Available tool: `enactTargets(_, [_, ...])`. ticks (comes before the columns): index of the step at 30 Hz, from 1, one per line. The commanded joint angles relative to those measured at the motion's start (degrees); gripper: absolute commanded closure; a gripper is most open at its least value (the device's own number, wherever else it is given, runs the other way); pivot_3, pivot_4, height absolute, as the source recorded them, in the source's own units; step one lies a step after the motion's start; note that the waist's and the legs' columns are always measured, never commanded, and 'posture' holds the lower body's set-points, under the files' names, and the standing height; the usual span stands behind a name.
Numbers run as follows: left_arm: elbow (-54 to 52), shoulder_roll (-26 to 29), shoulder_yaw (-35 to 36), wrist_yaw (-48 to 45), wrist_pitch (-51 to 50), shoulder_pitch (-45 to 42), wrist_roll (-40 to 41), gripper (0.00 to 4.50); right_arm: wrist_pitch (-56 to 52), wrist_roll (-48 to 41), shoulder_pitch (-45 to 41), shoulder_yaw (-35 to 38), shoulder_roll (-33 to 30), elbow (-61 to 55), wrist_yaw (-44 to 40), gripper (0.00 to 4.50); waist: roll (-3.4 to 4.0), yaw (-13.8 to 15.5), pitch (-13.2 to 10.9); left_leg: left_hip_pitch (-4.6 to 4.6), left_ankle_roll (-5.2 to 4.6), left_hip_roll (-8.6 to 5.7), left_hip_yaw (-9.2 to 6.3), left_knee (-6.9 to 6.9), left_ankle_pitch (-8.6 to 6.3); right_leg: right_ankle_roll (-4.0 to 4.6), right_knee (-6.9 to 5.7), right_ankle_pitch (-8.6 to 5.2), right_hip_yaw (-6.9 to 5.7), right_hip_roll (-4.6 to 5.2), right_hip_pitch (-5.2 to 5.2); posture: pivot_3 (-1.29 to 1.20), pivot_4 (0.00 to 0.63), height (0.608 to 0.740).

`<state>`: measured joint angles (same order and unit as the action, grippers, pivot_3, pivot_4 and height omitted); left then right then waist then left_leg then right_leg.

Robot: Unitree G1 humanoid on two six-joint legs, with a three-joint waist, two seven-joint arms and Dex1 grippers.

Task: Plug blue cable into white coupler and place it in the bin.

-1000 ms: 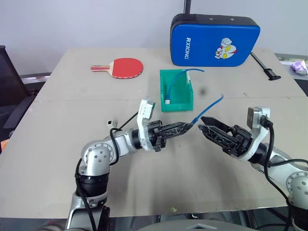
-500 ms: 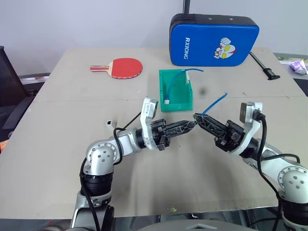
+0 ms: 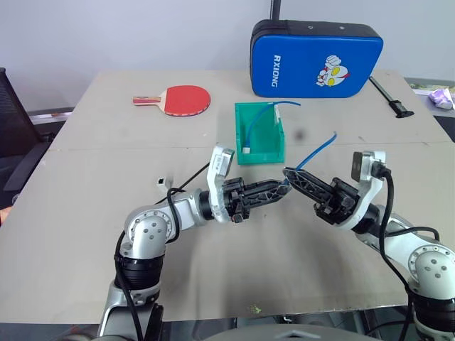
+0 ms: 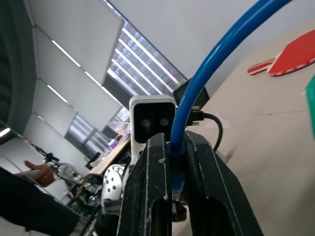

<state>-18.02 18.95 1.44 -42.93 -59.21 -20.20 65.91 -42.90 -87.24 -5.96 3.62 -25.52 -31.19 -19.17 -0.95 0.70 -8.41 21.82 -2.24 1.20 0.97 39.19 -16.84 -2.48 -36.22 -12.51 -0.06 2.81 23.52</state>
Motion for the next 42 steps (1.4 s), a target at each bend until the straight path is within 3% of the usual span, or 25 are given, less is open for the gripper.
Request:
enactTargets(1, [-3.31,0.77,-0.2,-1.16,2.01,0.58,-0.44,1.15,-0.14,-2.6,-0.34,1.06,-0.56,-1.48,-0.53,4.5,0.0,0.01,0.0,0.01,0.0,0.0,0.0,0.0,0.0,0.0,0.01,0.0,0.0,0.0,0.0,0.0,0.15,0.728])
enactTargets(4, [-6.96,2.61,0.82,-2.21,2.81,3.37,0.44,0.08,-0.09,-2.76,-0.51,1.9,-1.04,-0.83,-0.93,4.5,0.01,-0.15,-0.01,0.01,0.0,0.02,0.01,-0.03,0.0,0.0,0.03,0.0,0.02,0.0,0.02,0.0,0.15,0.728])
enactTargets(6, [-10.42,4.6,1.73,-1.87,3.15,6.5,0.99,0.03,0.36,-1.04,-0.68,2.27,-1.41,-0.39,-1.47,4.5,0.02,-0.13,-0.01,0.01,0.0,0.04,0.05,-0.07,0.0,0.0,0.05,0.0,0.05,0.0,0.04,0.0,0.15,0.728])
enactTargets(8, [-16.88,7.66,2.34,-0.04,6.27,12.78,-3.85,0.03,1.48,2.56,-0.9,2.95,-1.77,0.36,-2.43,4.5,0.02,-0.53,-0.01,0.01,0.0,0.06,0.05,-0.11,0.0,0.0,0.08,0.0,0.06,-0.01,0.06,0.0,0.15,0.728])
enactTargets(10, [-20.7,8.42,1.08,3.73,13.97,18.51,-14.54,0.03,2.69,4.47,-0.9,3.92,-1.56,1.29,-4.38,4.5,0.06,-0.5,-0.04,-0.01,0.01,0.07,0.11,-0.2,0.0,0.0,0.15,0.0,0.12,0.01,0.06,0.0,0.15,0.728])
enactTargets(14, [-23.63,4.87,-0.5,16.1,34.58,32.51,-40.07,0.03,6.38,11.23,-1.18,5.09,-1.2,3.44,-9.38,4.5,0.07,-0.03,-0.04,-0.01,0.0,0.05,0.19,-0.25,-0.01,0.02,0.32,0.01,0.21,0.04,0.05,0.0,0.15,0.728])
enactTargets(20, [-19.19,0.51,2.55,31.47,53.32,47.68,-64.81,0.03,8.63,18.99,-2.61,4.77,-1.83,5.62,-14.37,4.5,0.06,0.19,-0.04,0.04,-0.09,0.05,0.21,-0.26,-0.07,0.02,0.36,0.01,0.37,0.34,0.07,0.0,0.15,0.728])
enactTargets(23, [-14.86,-1.09,4.56,34.87,57.18,49.52,-68.19,0.03,9.54,22.77,-2.98,4.19,-2.2,5.66,-16.3,4.5,0.06,0.22,-0.04,0.06,-0.11,0.06,0.16,-0.28,-0.08,0.02,0.36,0.0,0.27,0.48,0.1,0.0,0.15,0.728])
enactTargets(27, [-7.42,-3.69,8.23,38.66,56.72,45.2,-68.39,0.03,13.28,31.16,-3.03,1.92,-2.19,5.49,-19.16,4.5,0.06,0.14,-0.05,0.06,-0.12,0.06,0.14,-0.28,-0.09,0.01,0.34,0.01,-0.07,0.52,0.12,0.0,0.15,0.728])
enactTargets(31, [1.61,-4.86,8.33,40.15,55.41,34.89,-68.25,0.03,14.13,33.46,-2.03,0.68,-0.07,4.83,-18.58,4.5,0.0,0.33,-0.01,0.1,-0.12,0.04,0.03,-0.28,-0.08,-0.01,0.29,0.02,-0.22,0.28,0.11,0.0,0.15,0.728])
enactTargets(39, [10.37,-6.28,8.9,38.7,52.8,27.77,-65.2,0.03,14.89,35.43,-1.35,0.48,2.4,3.8,-17.87,4.5,0.21,0.29,0.09,0.05,-0.12,0.03,0.14,-0.28,-0.09,-0.24,0.3,0.16,-0.12,0.35,0.08,0.0,0.15,0.728])
enactTargets(42, [12.1,-6.33,8.79,37.28,51.82,25.69,-63.6,0.82,14.98,35.81,-1.19,0.55,2.99,3.39,-17.25,4.5,0.4,0.36,0.2,-0.02,-0.12,0.03,-0.01,-0.28,-0.08,0.02,0.2,0.04,-0.24,0.35,0.02,0.0,0.15,0.728])
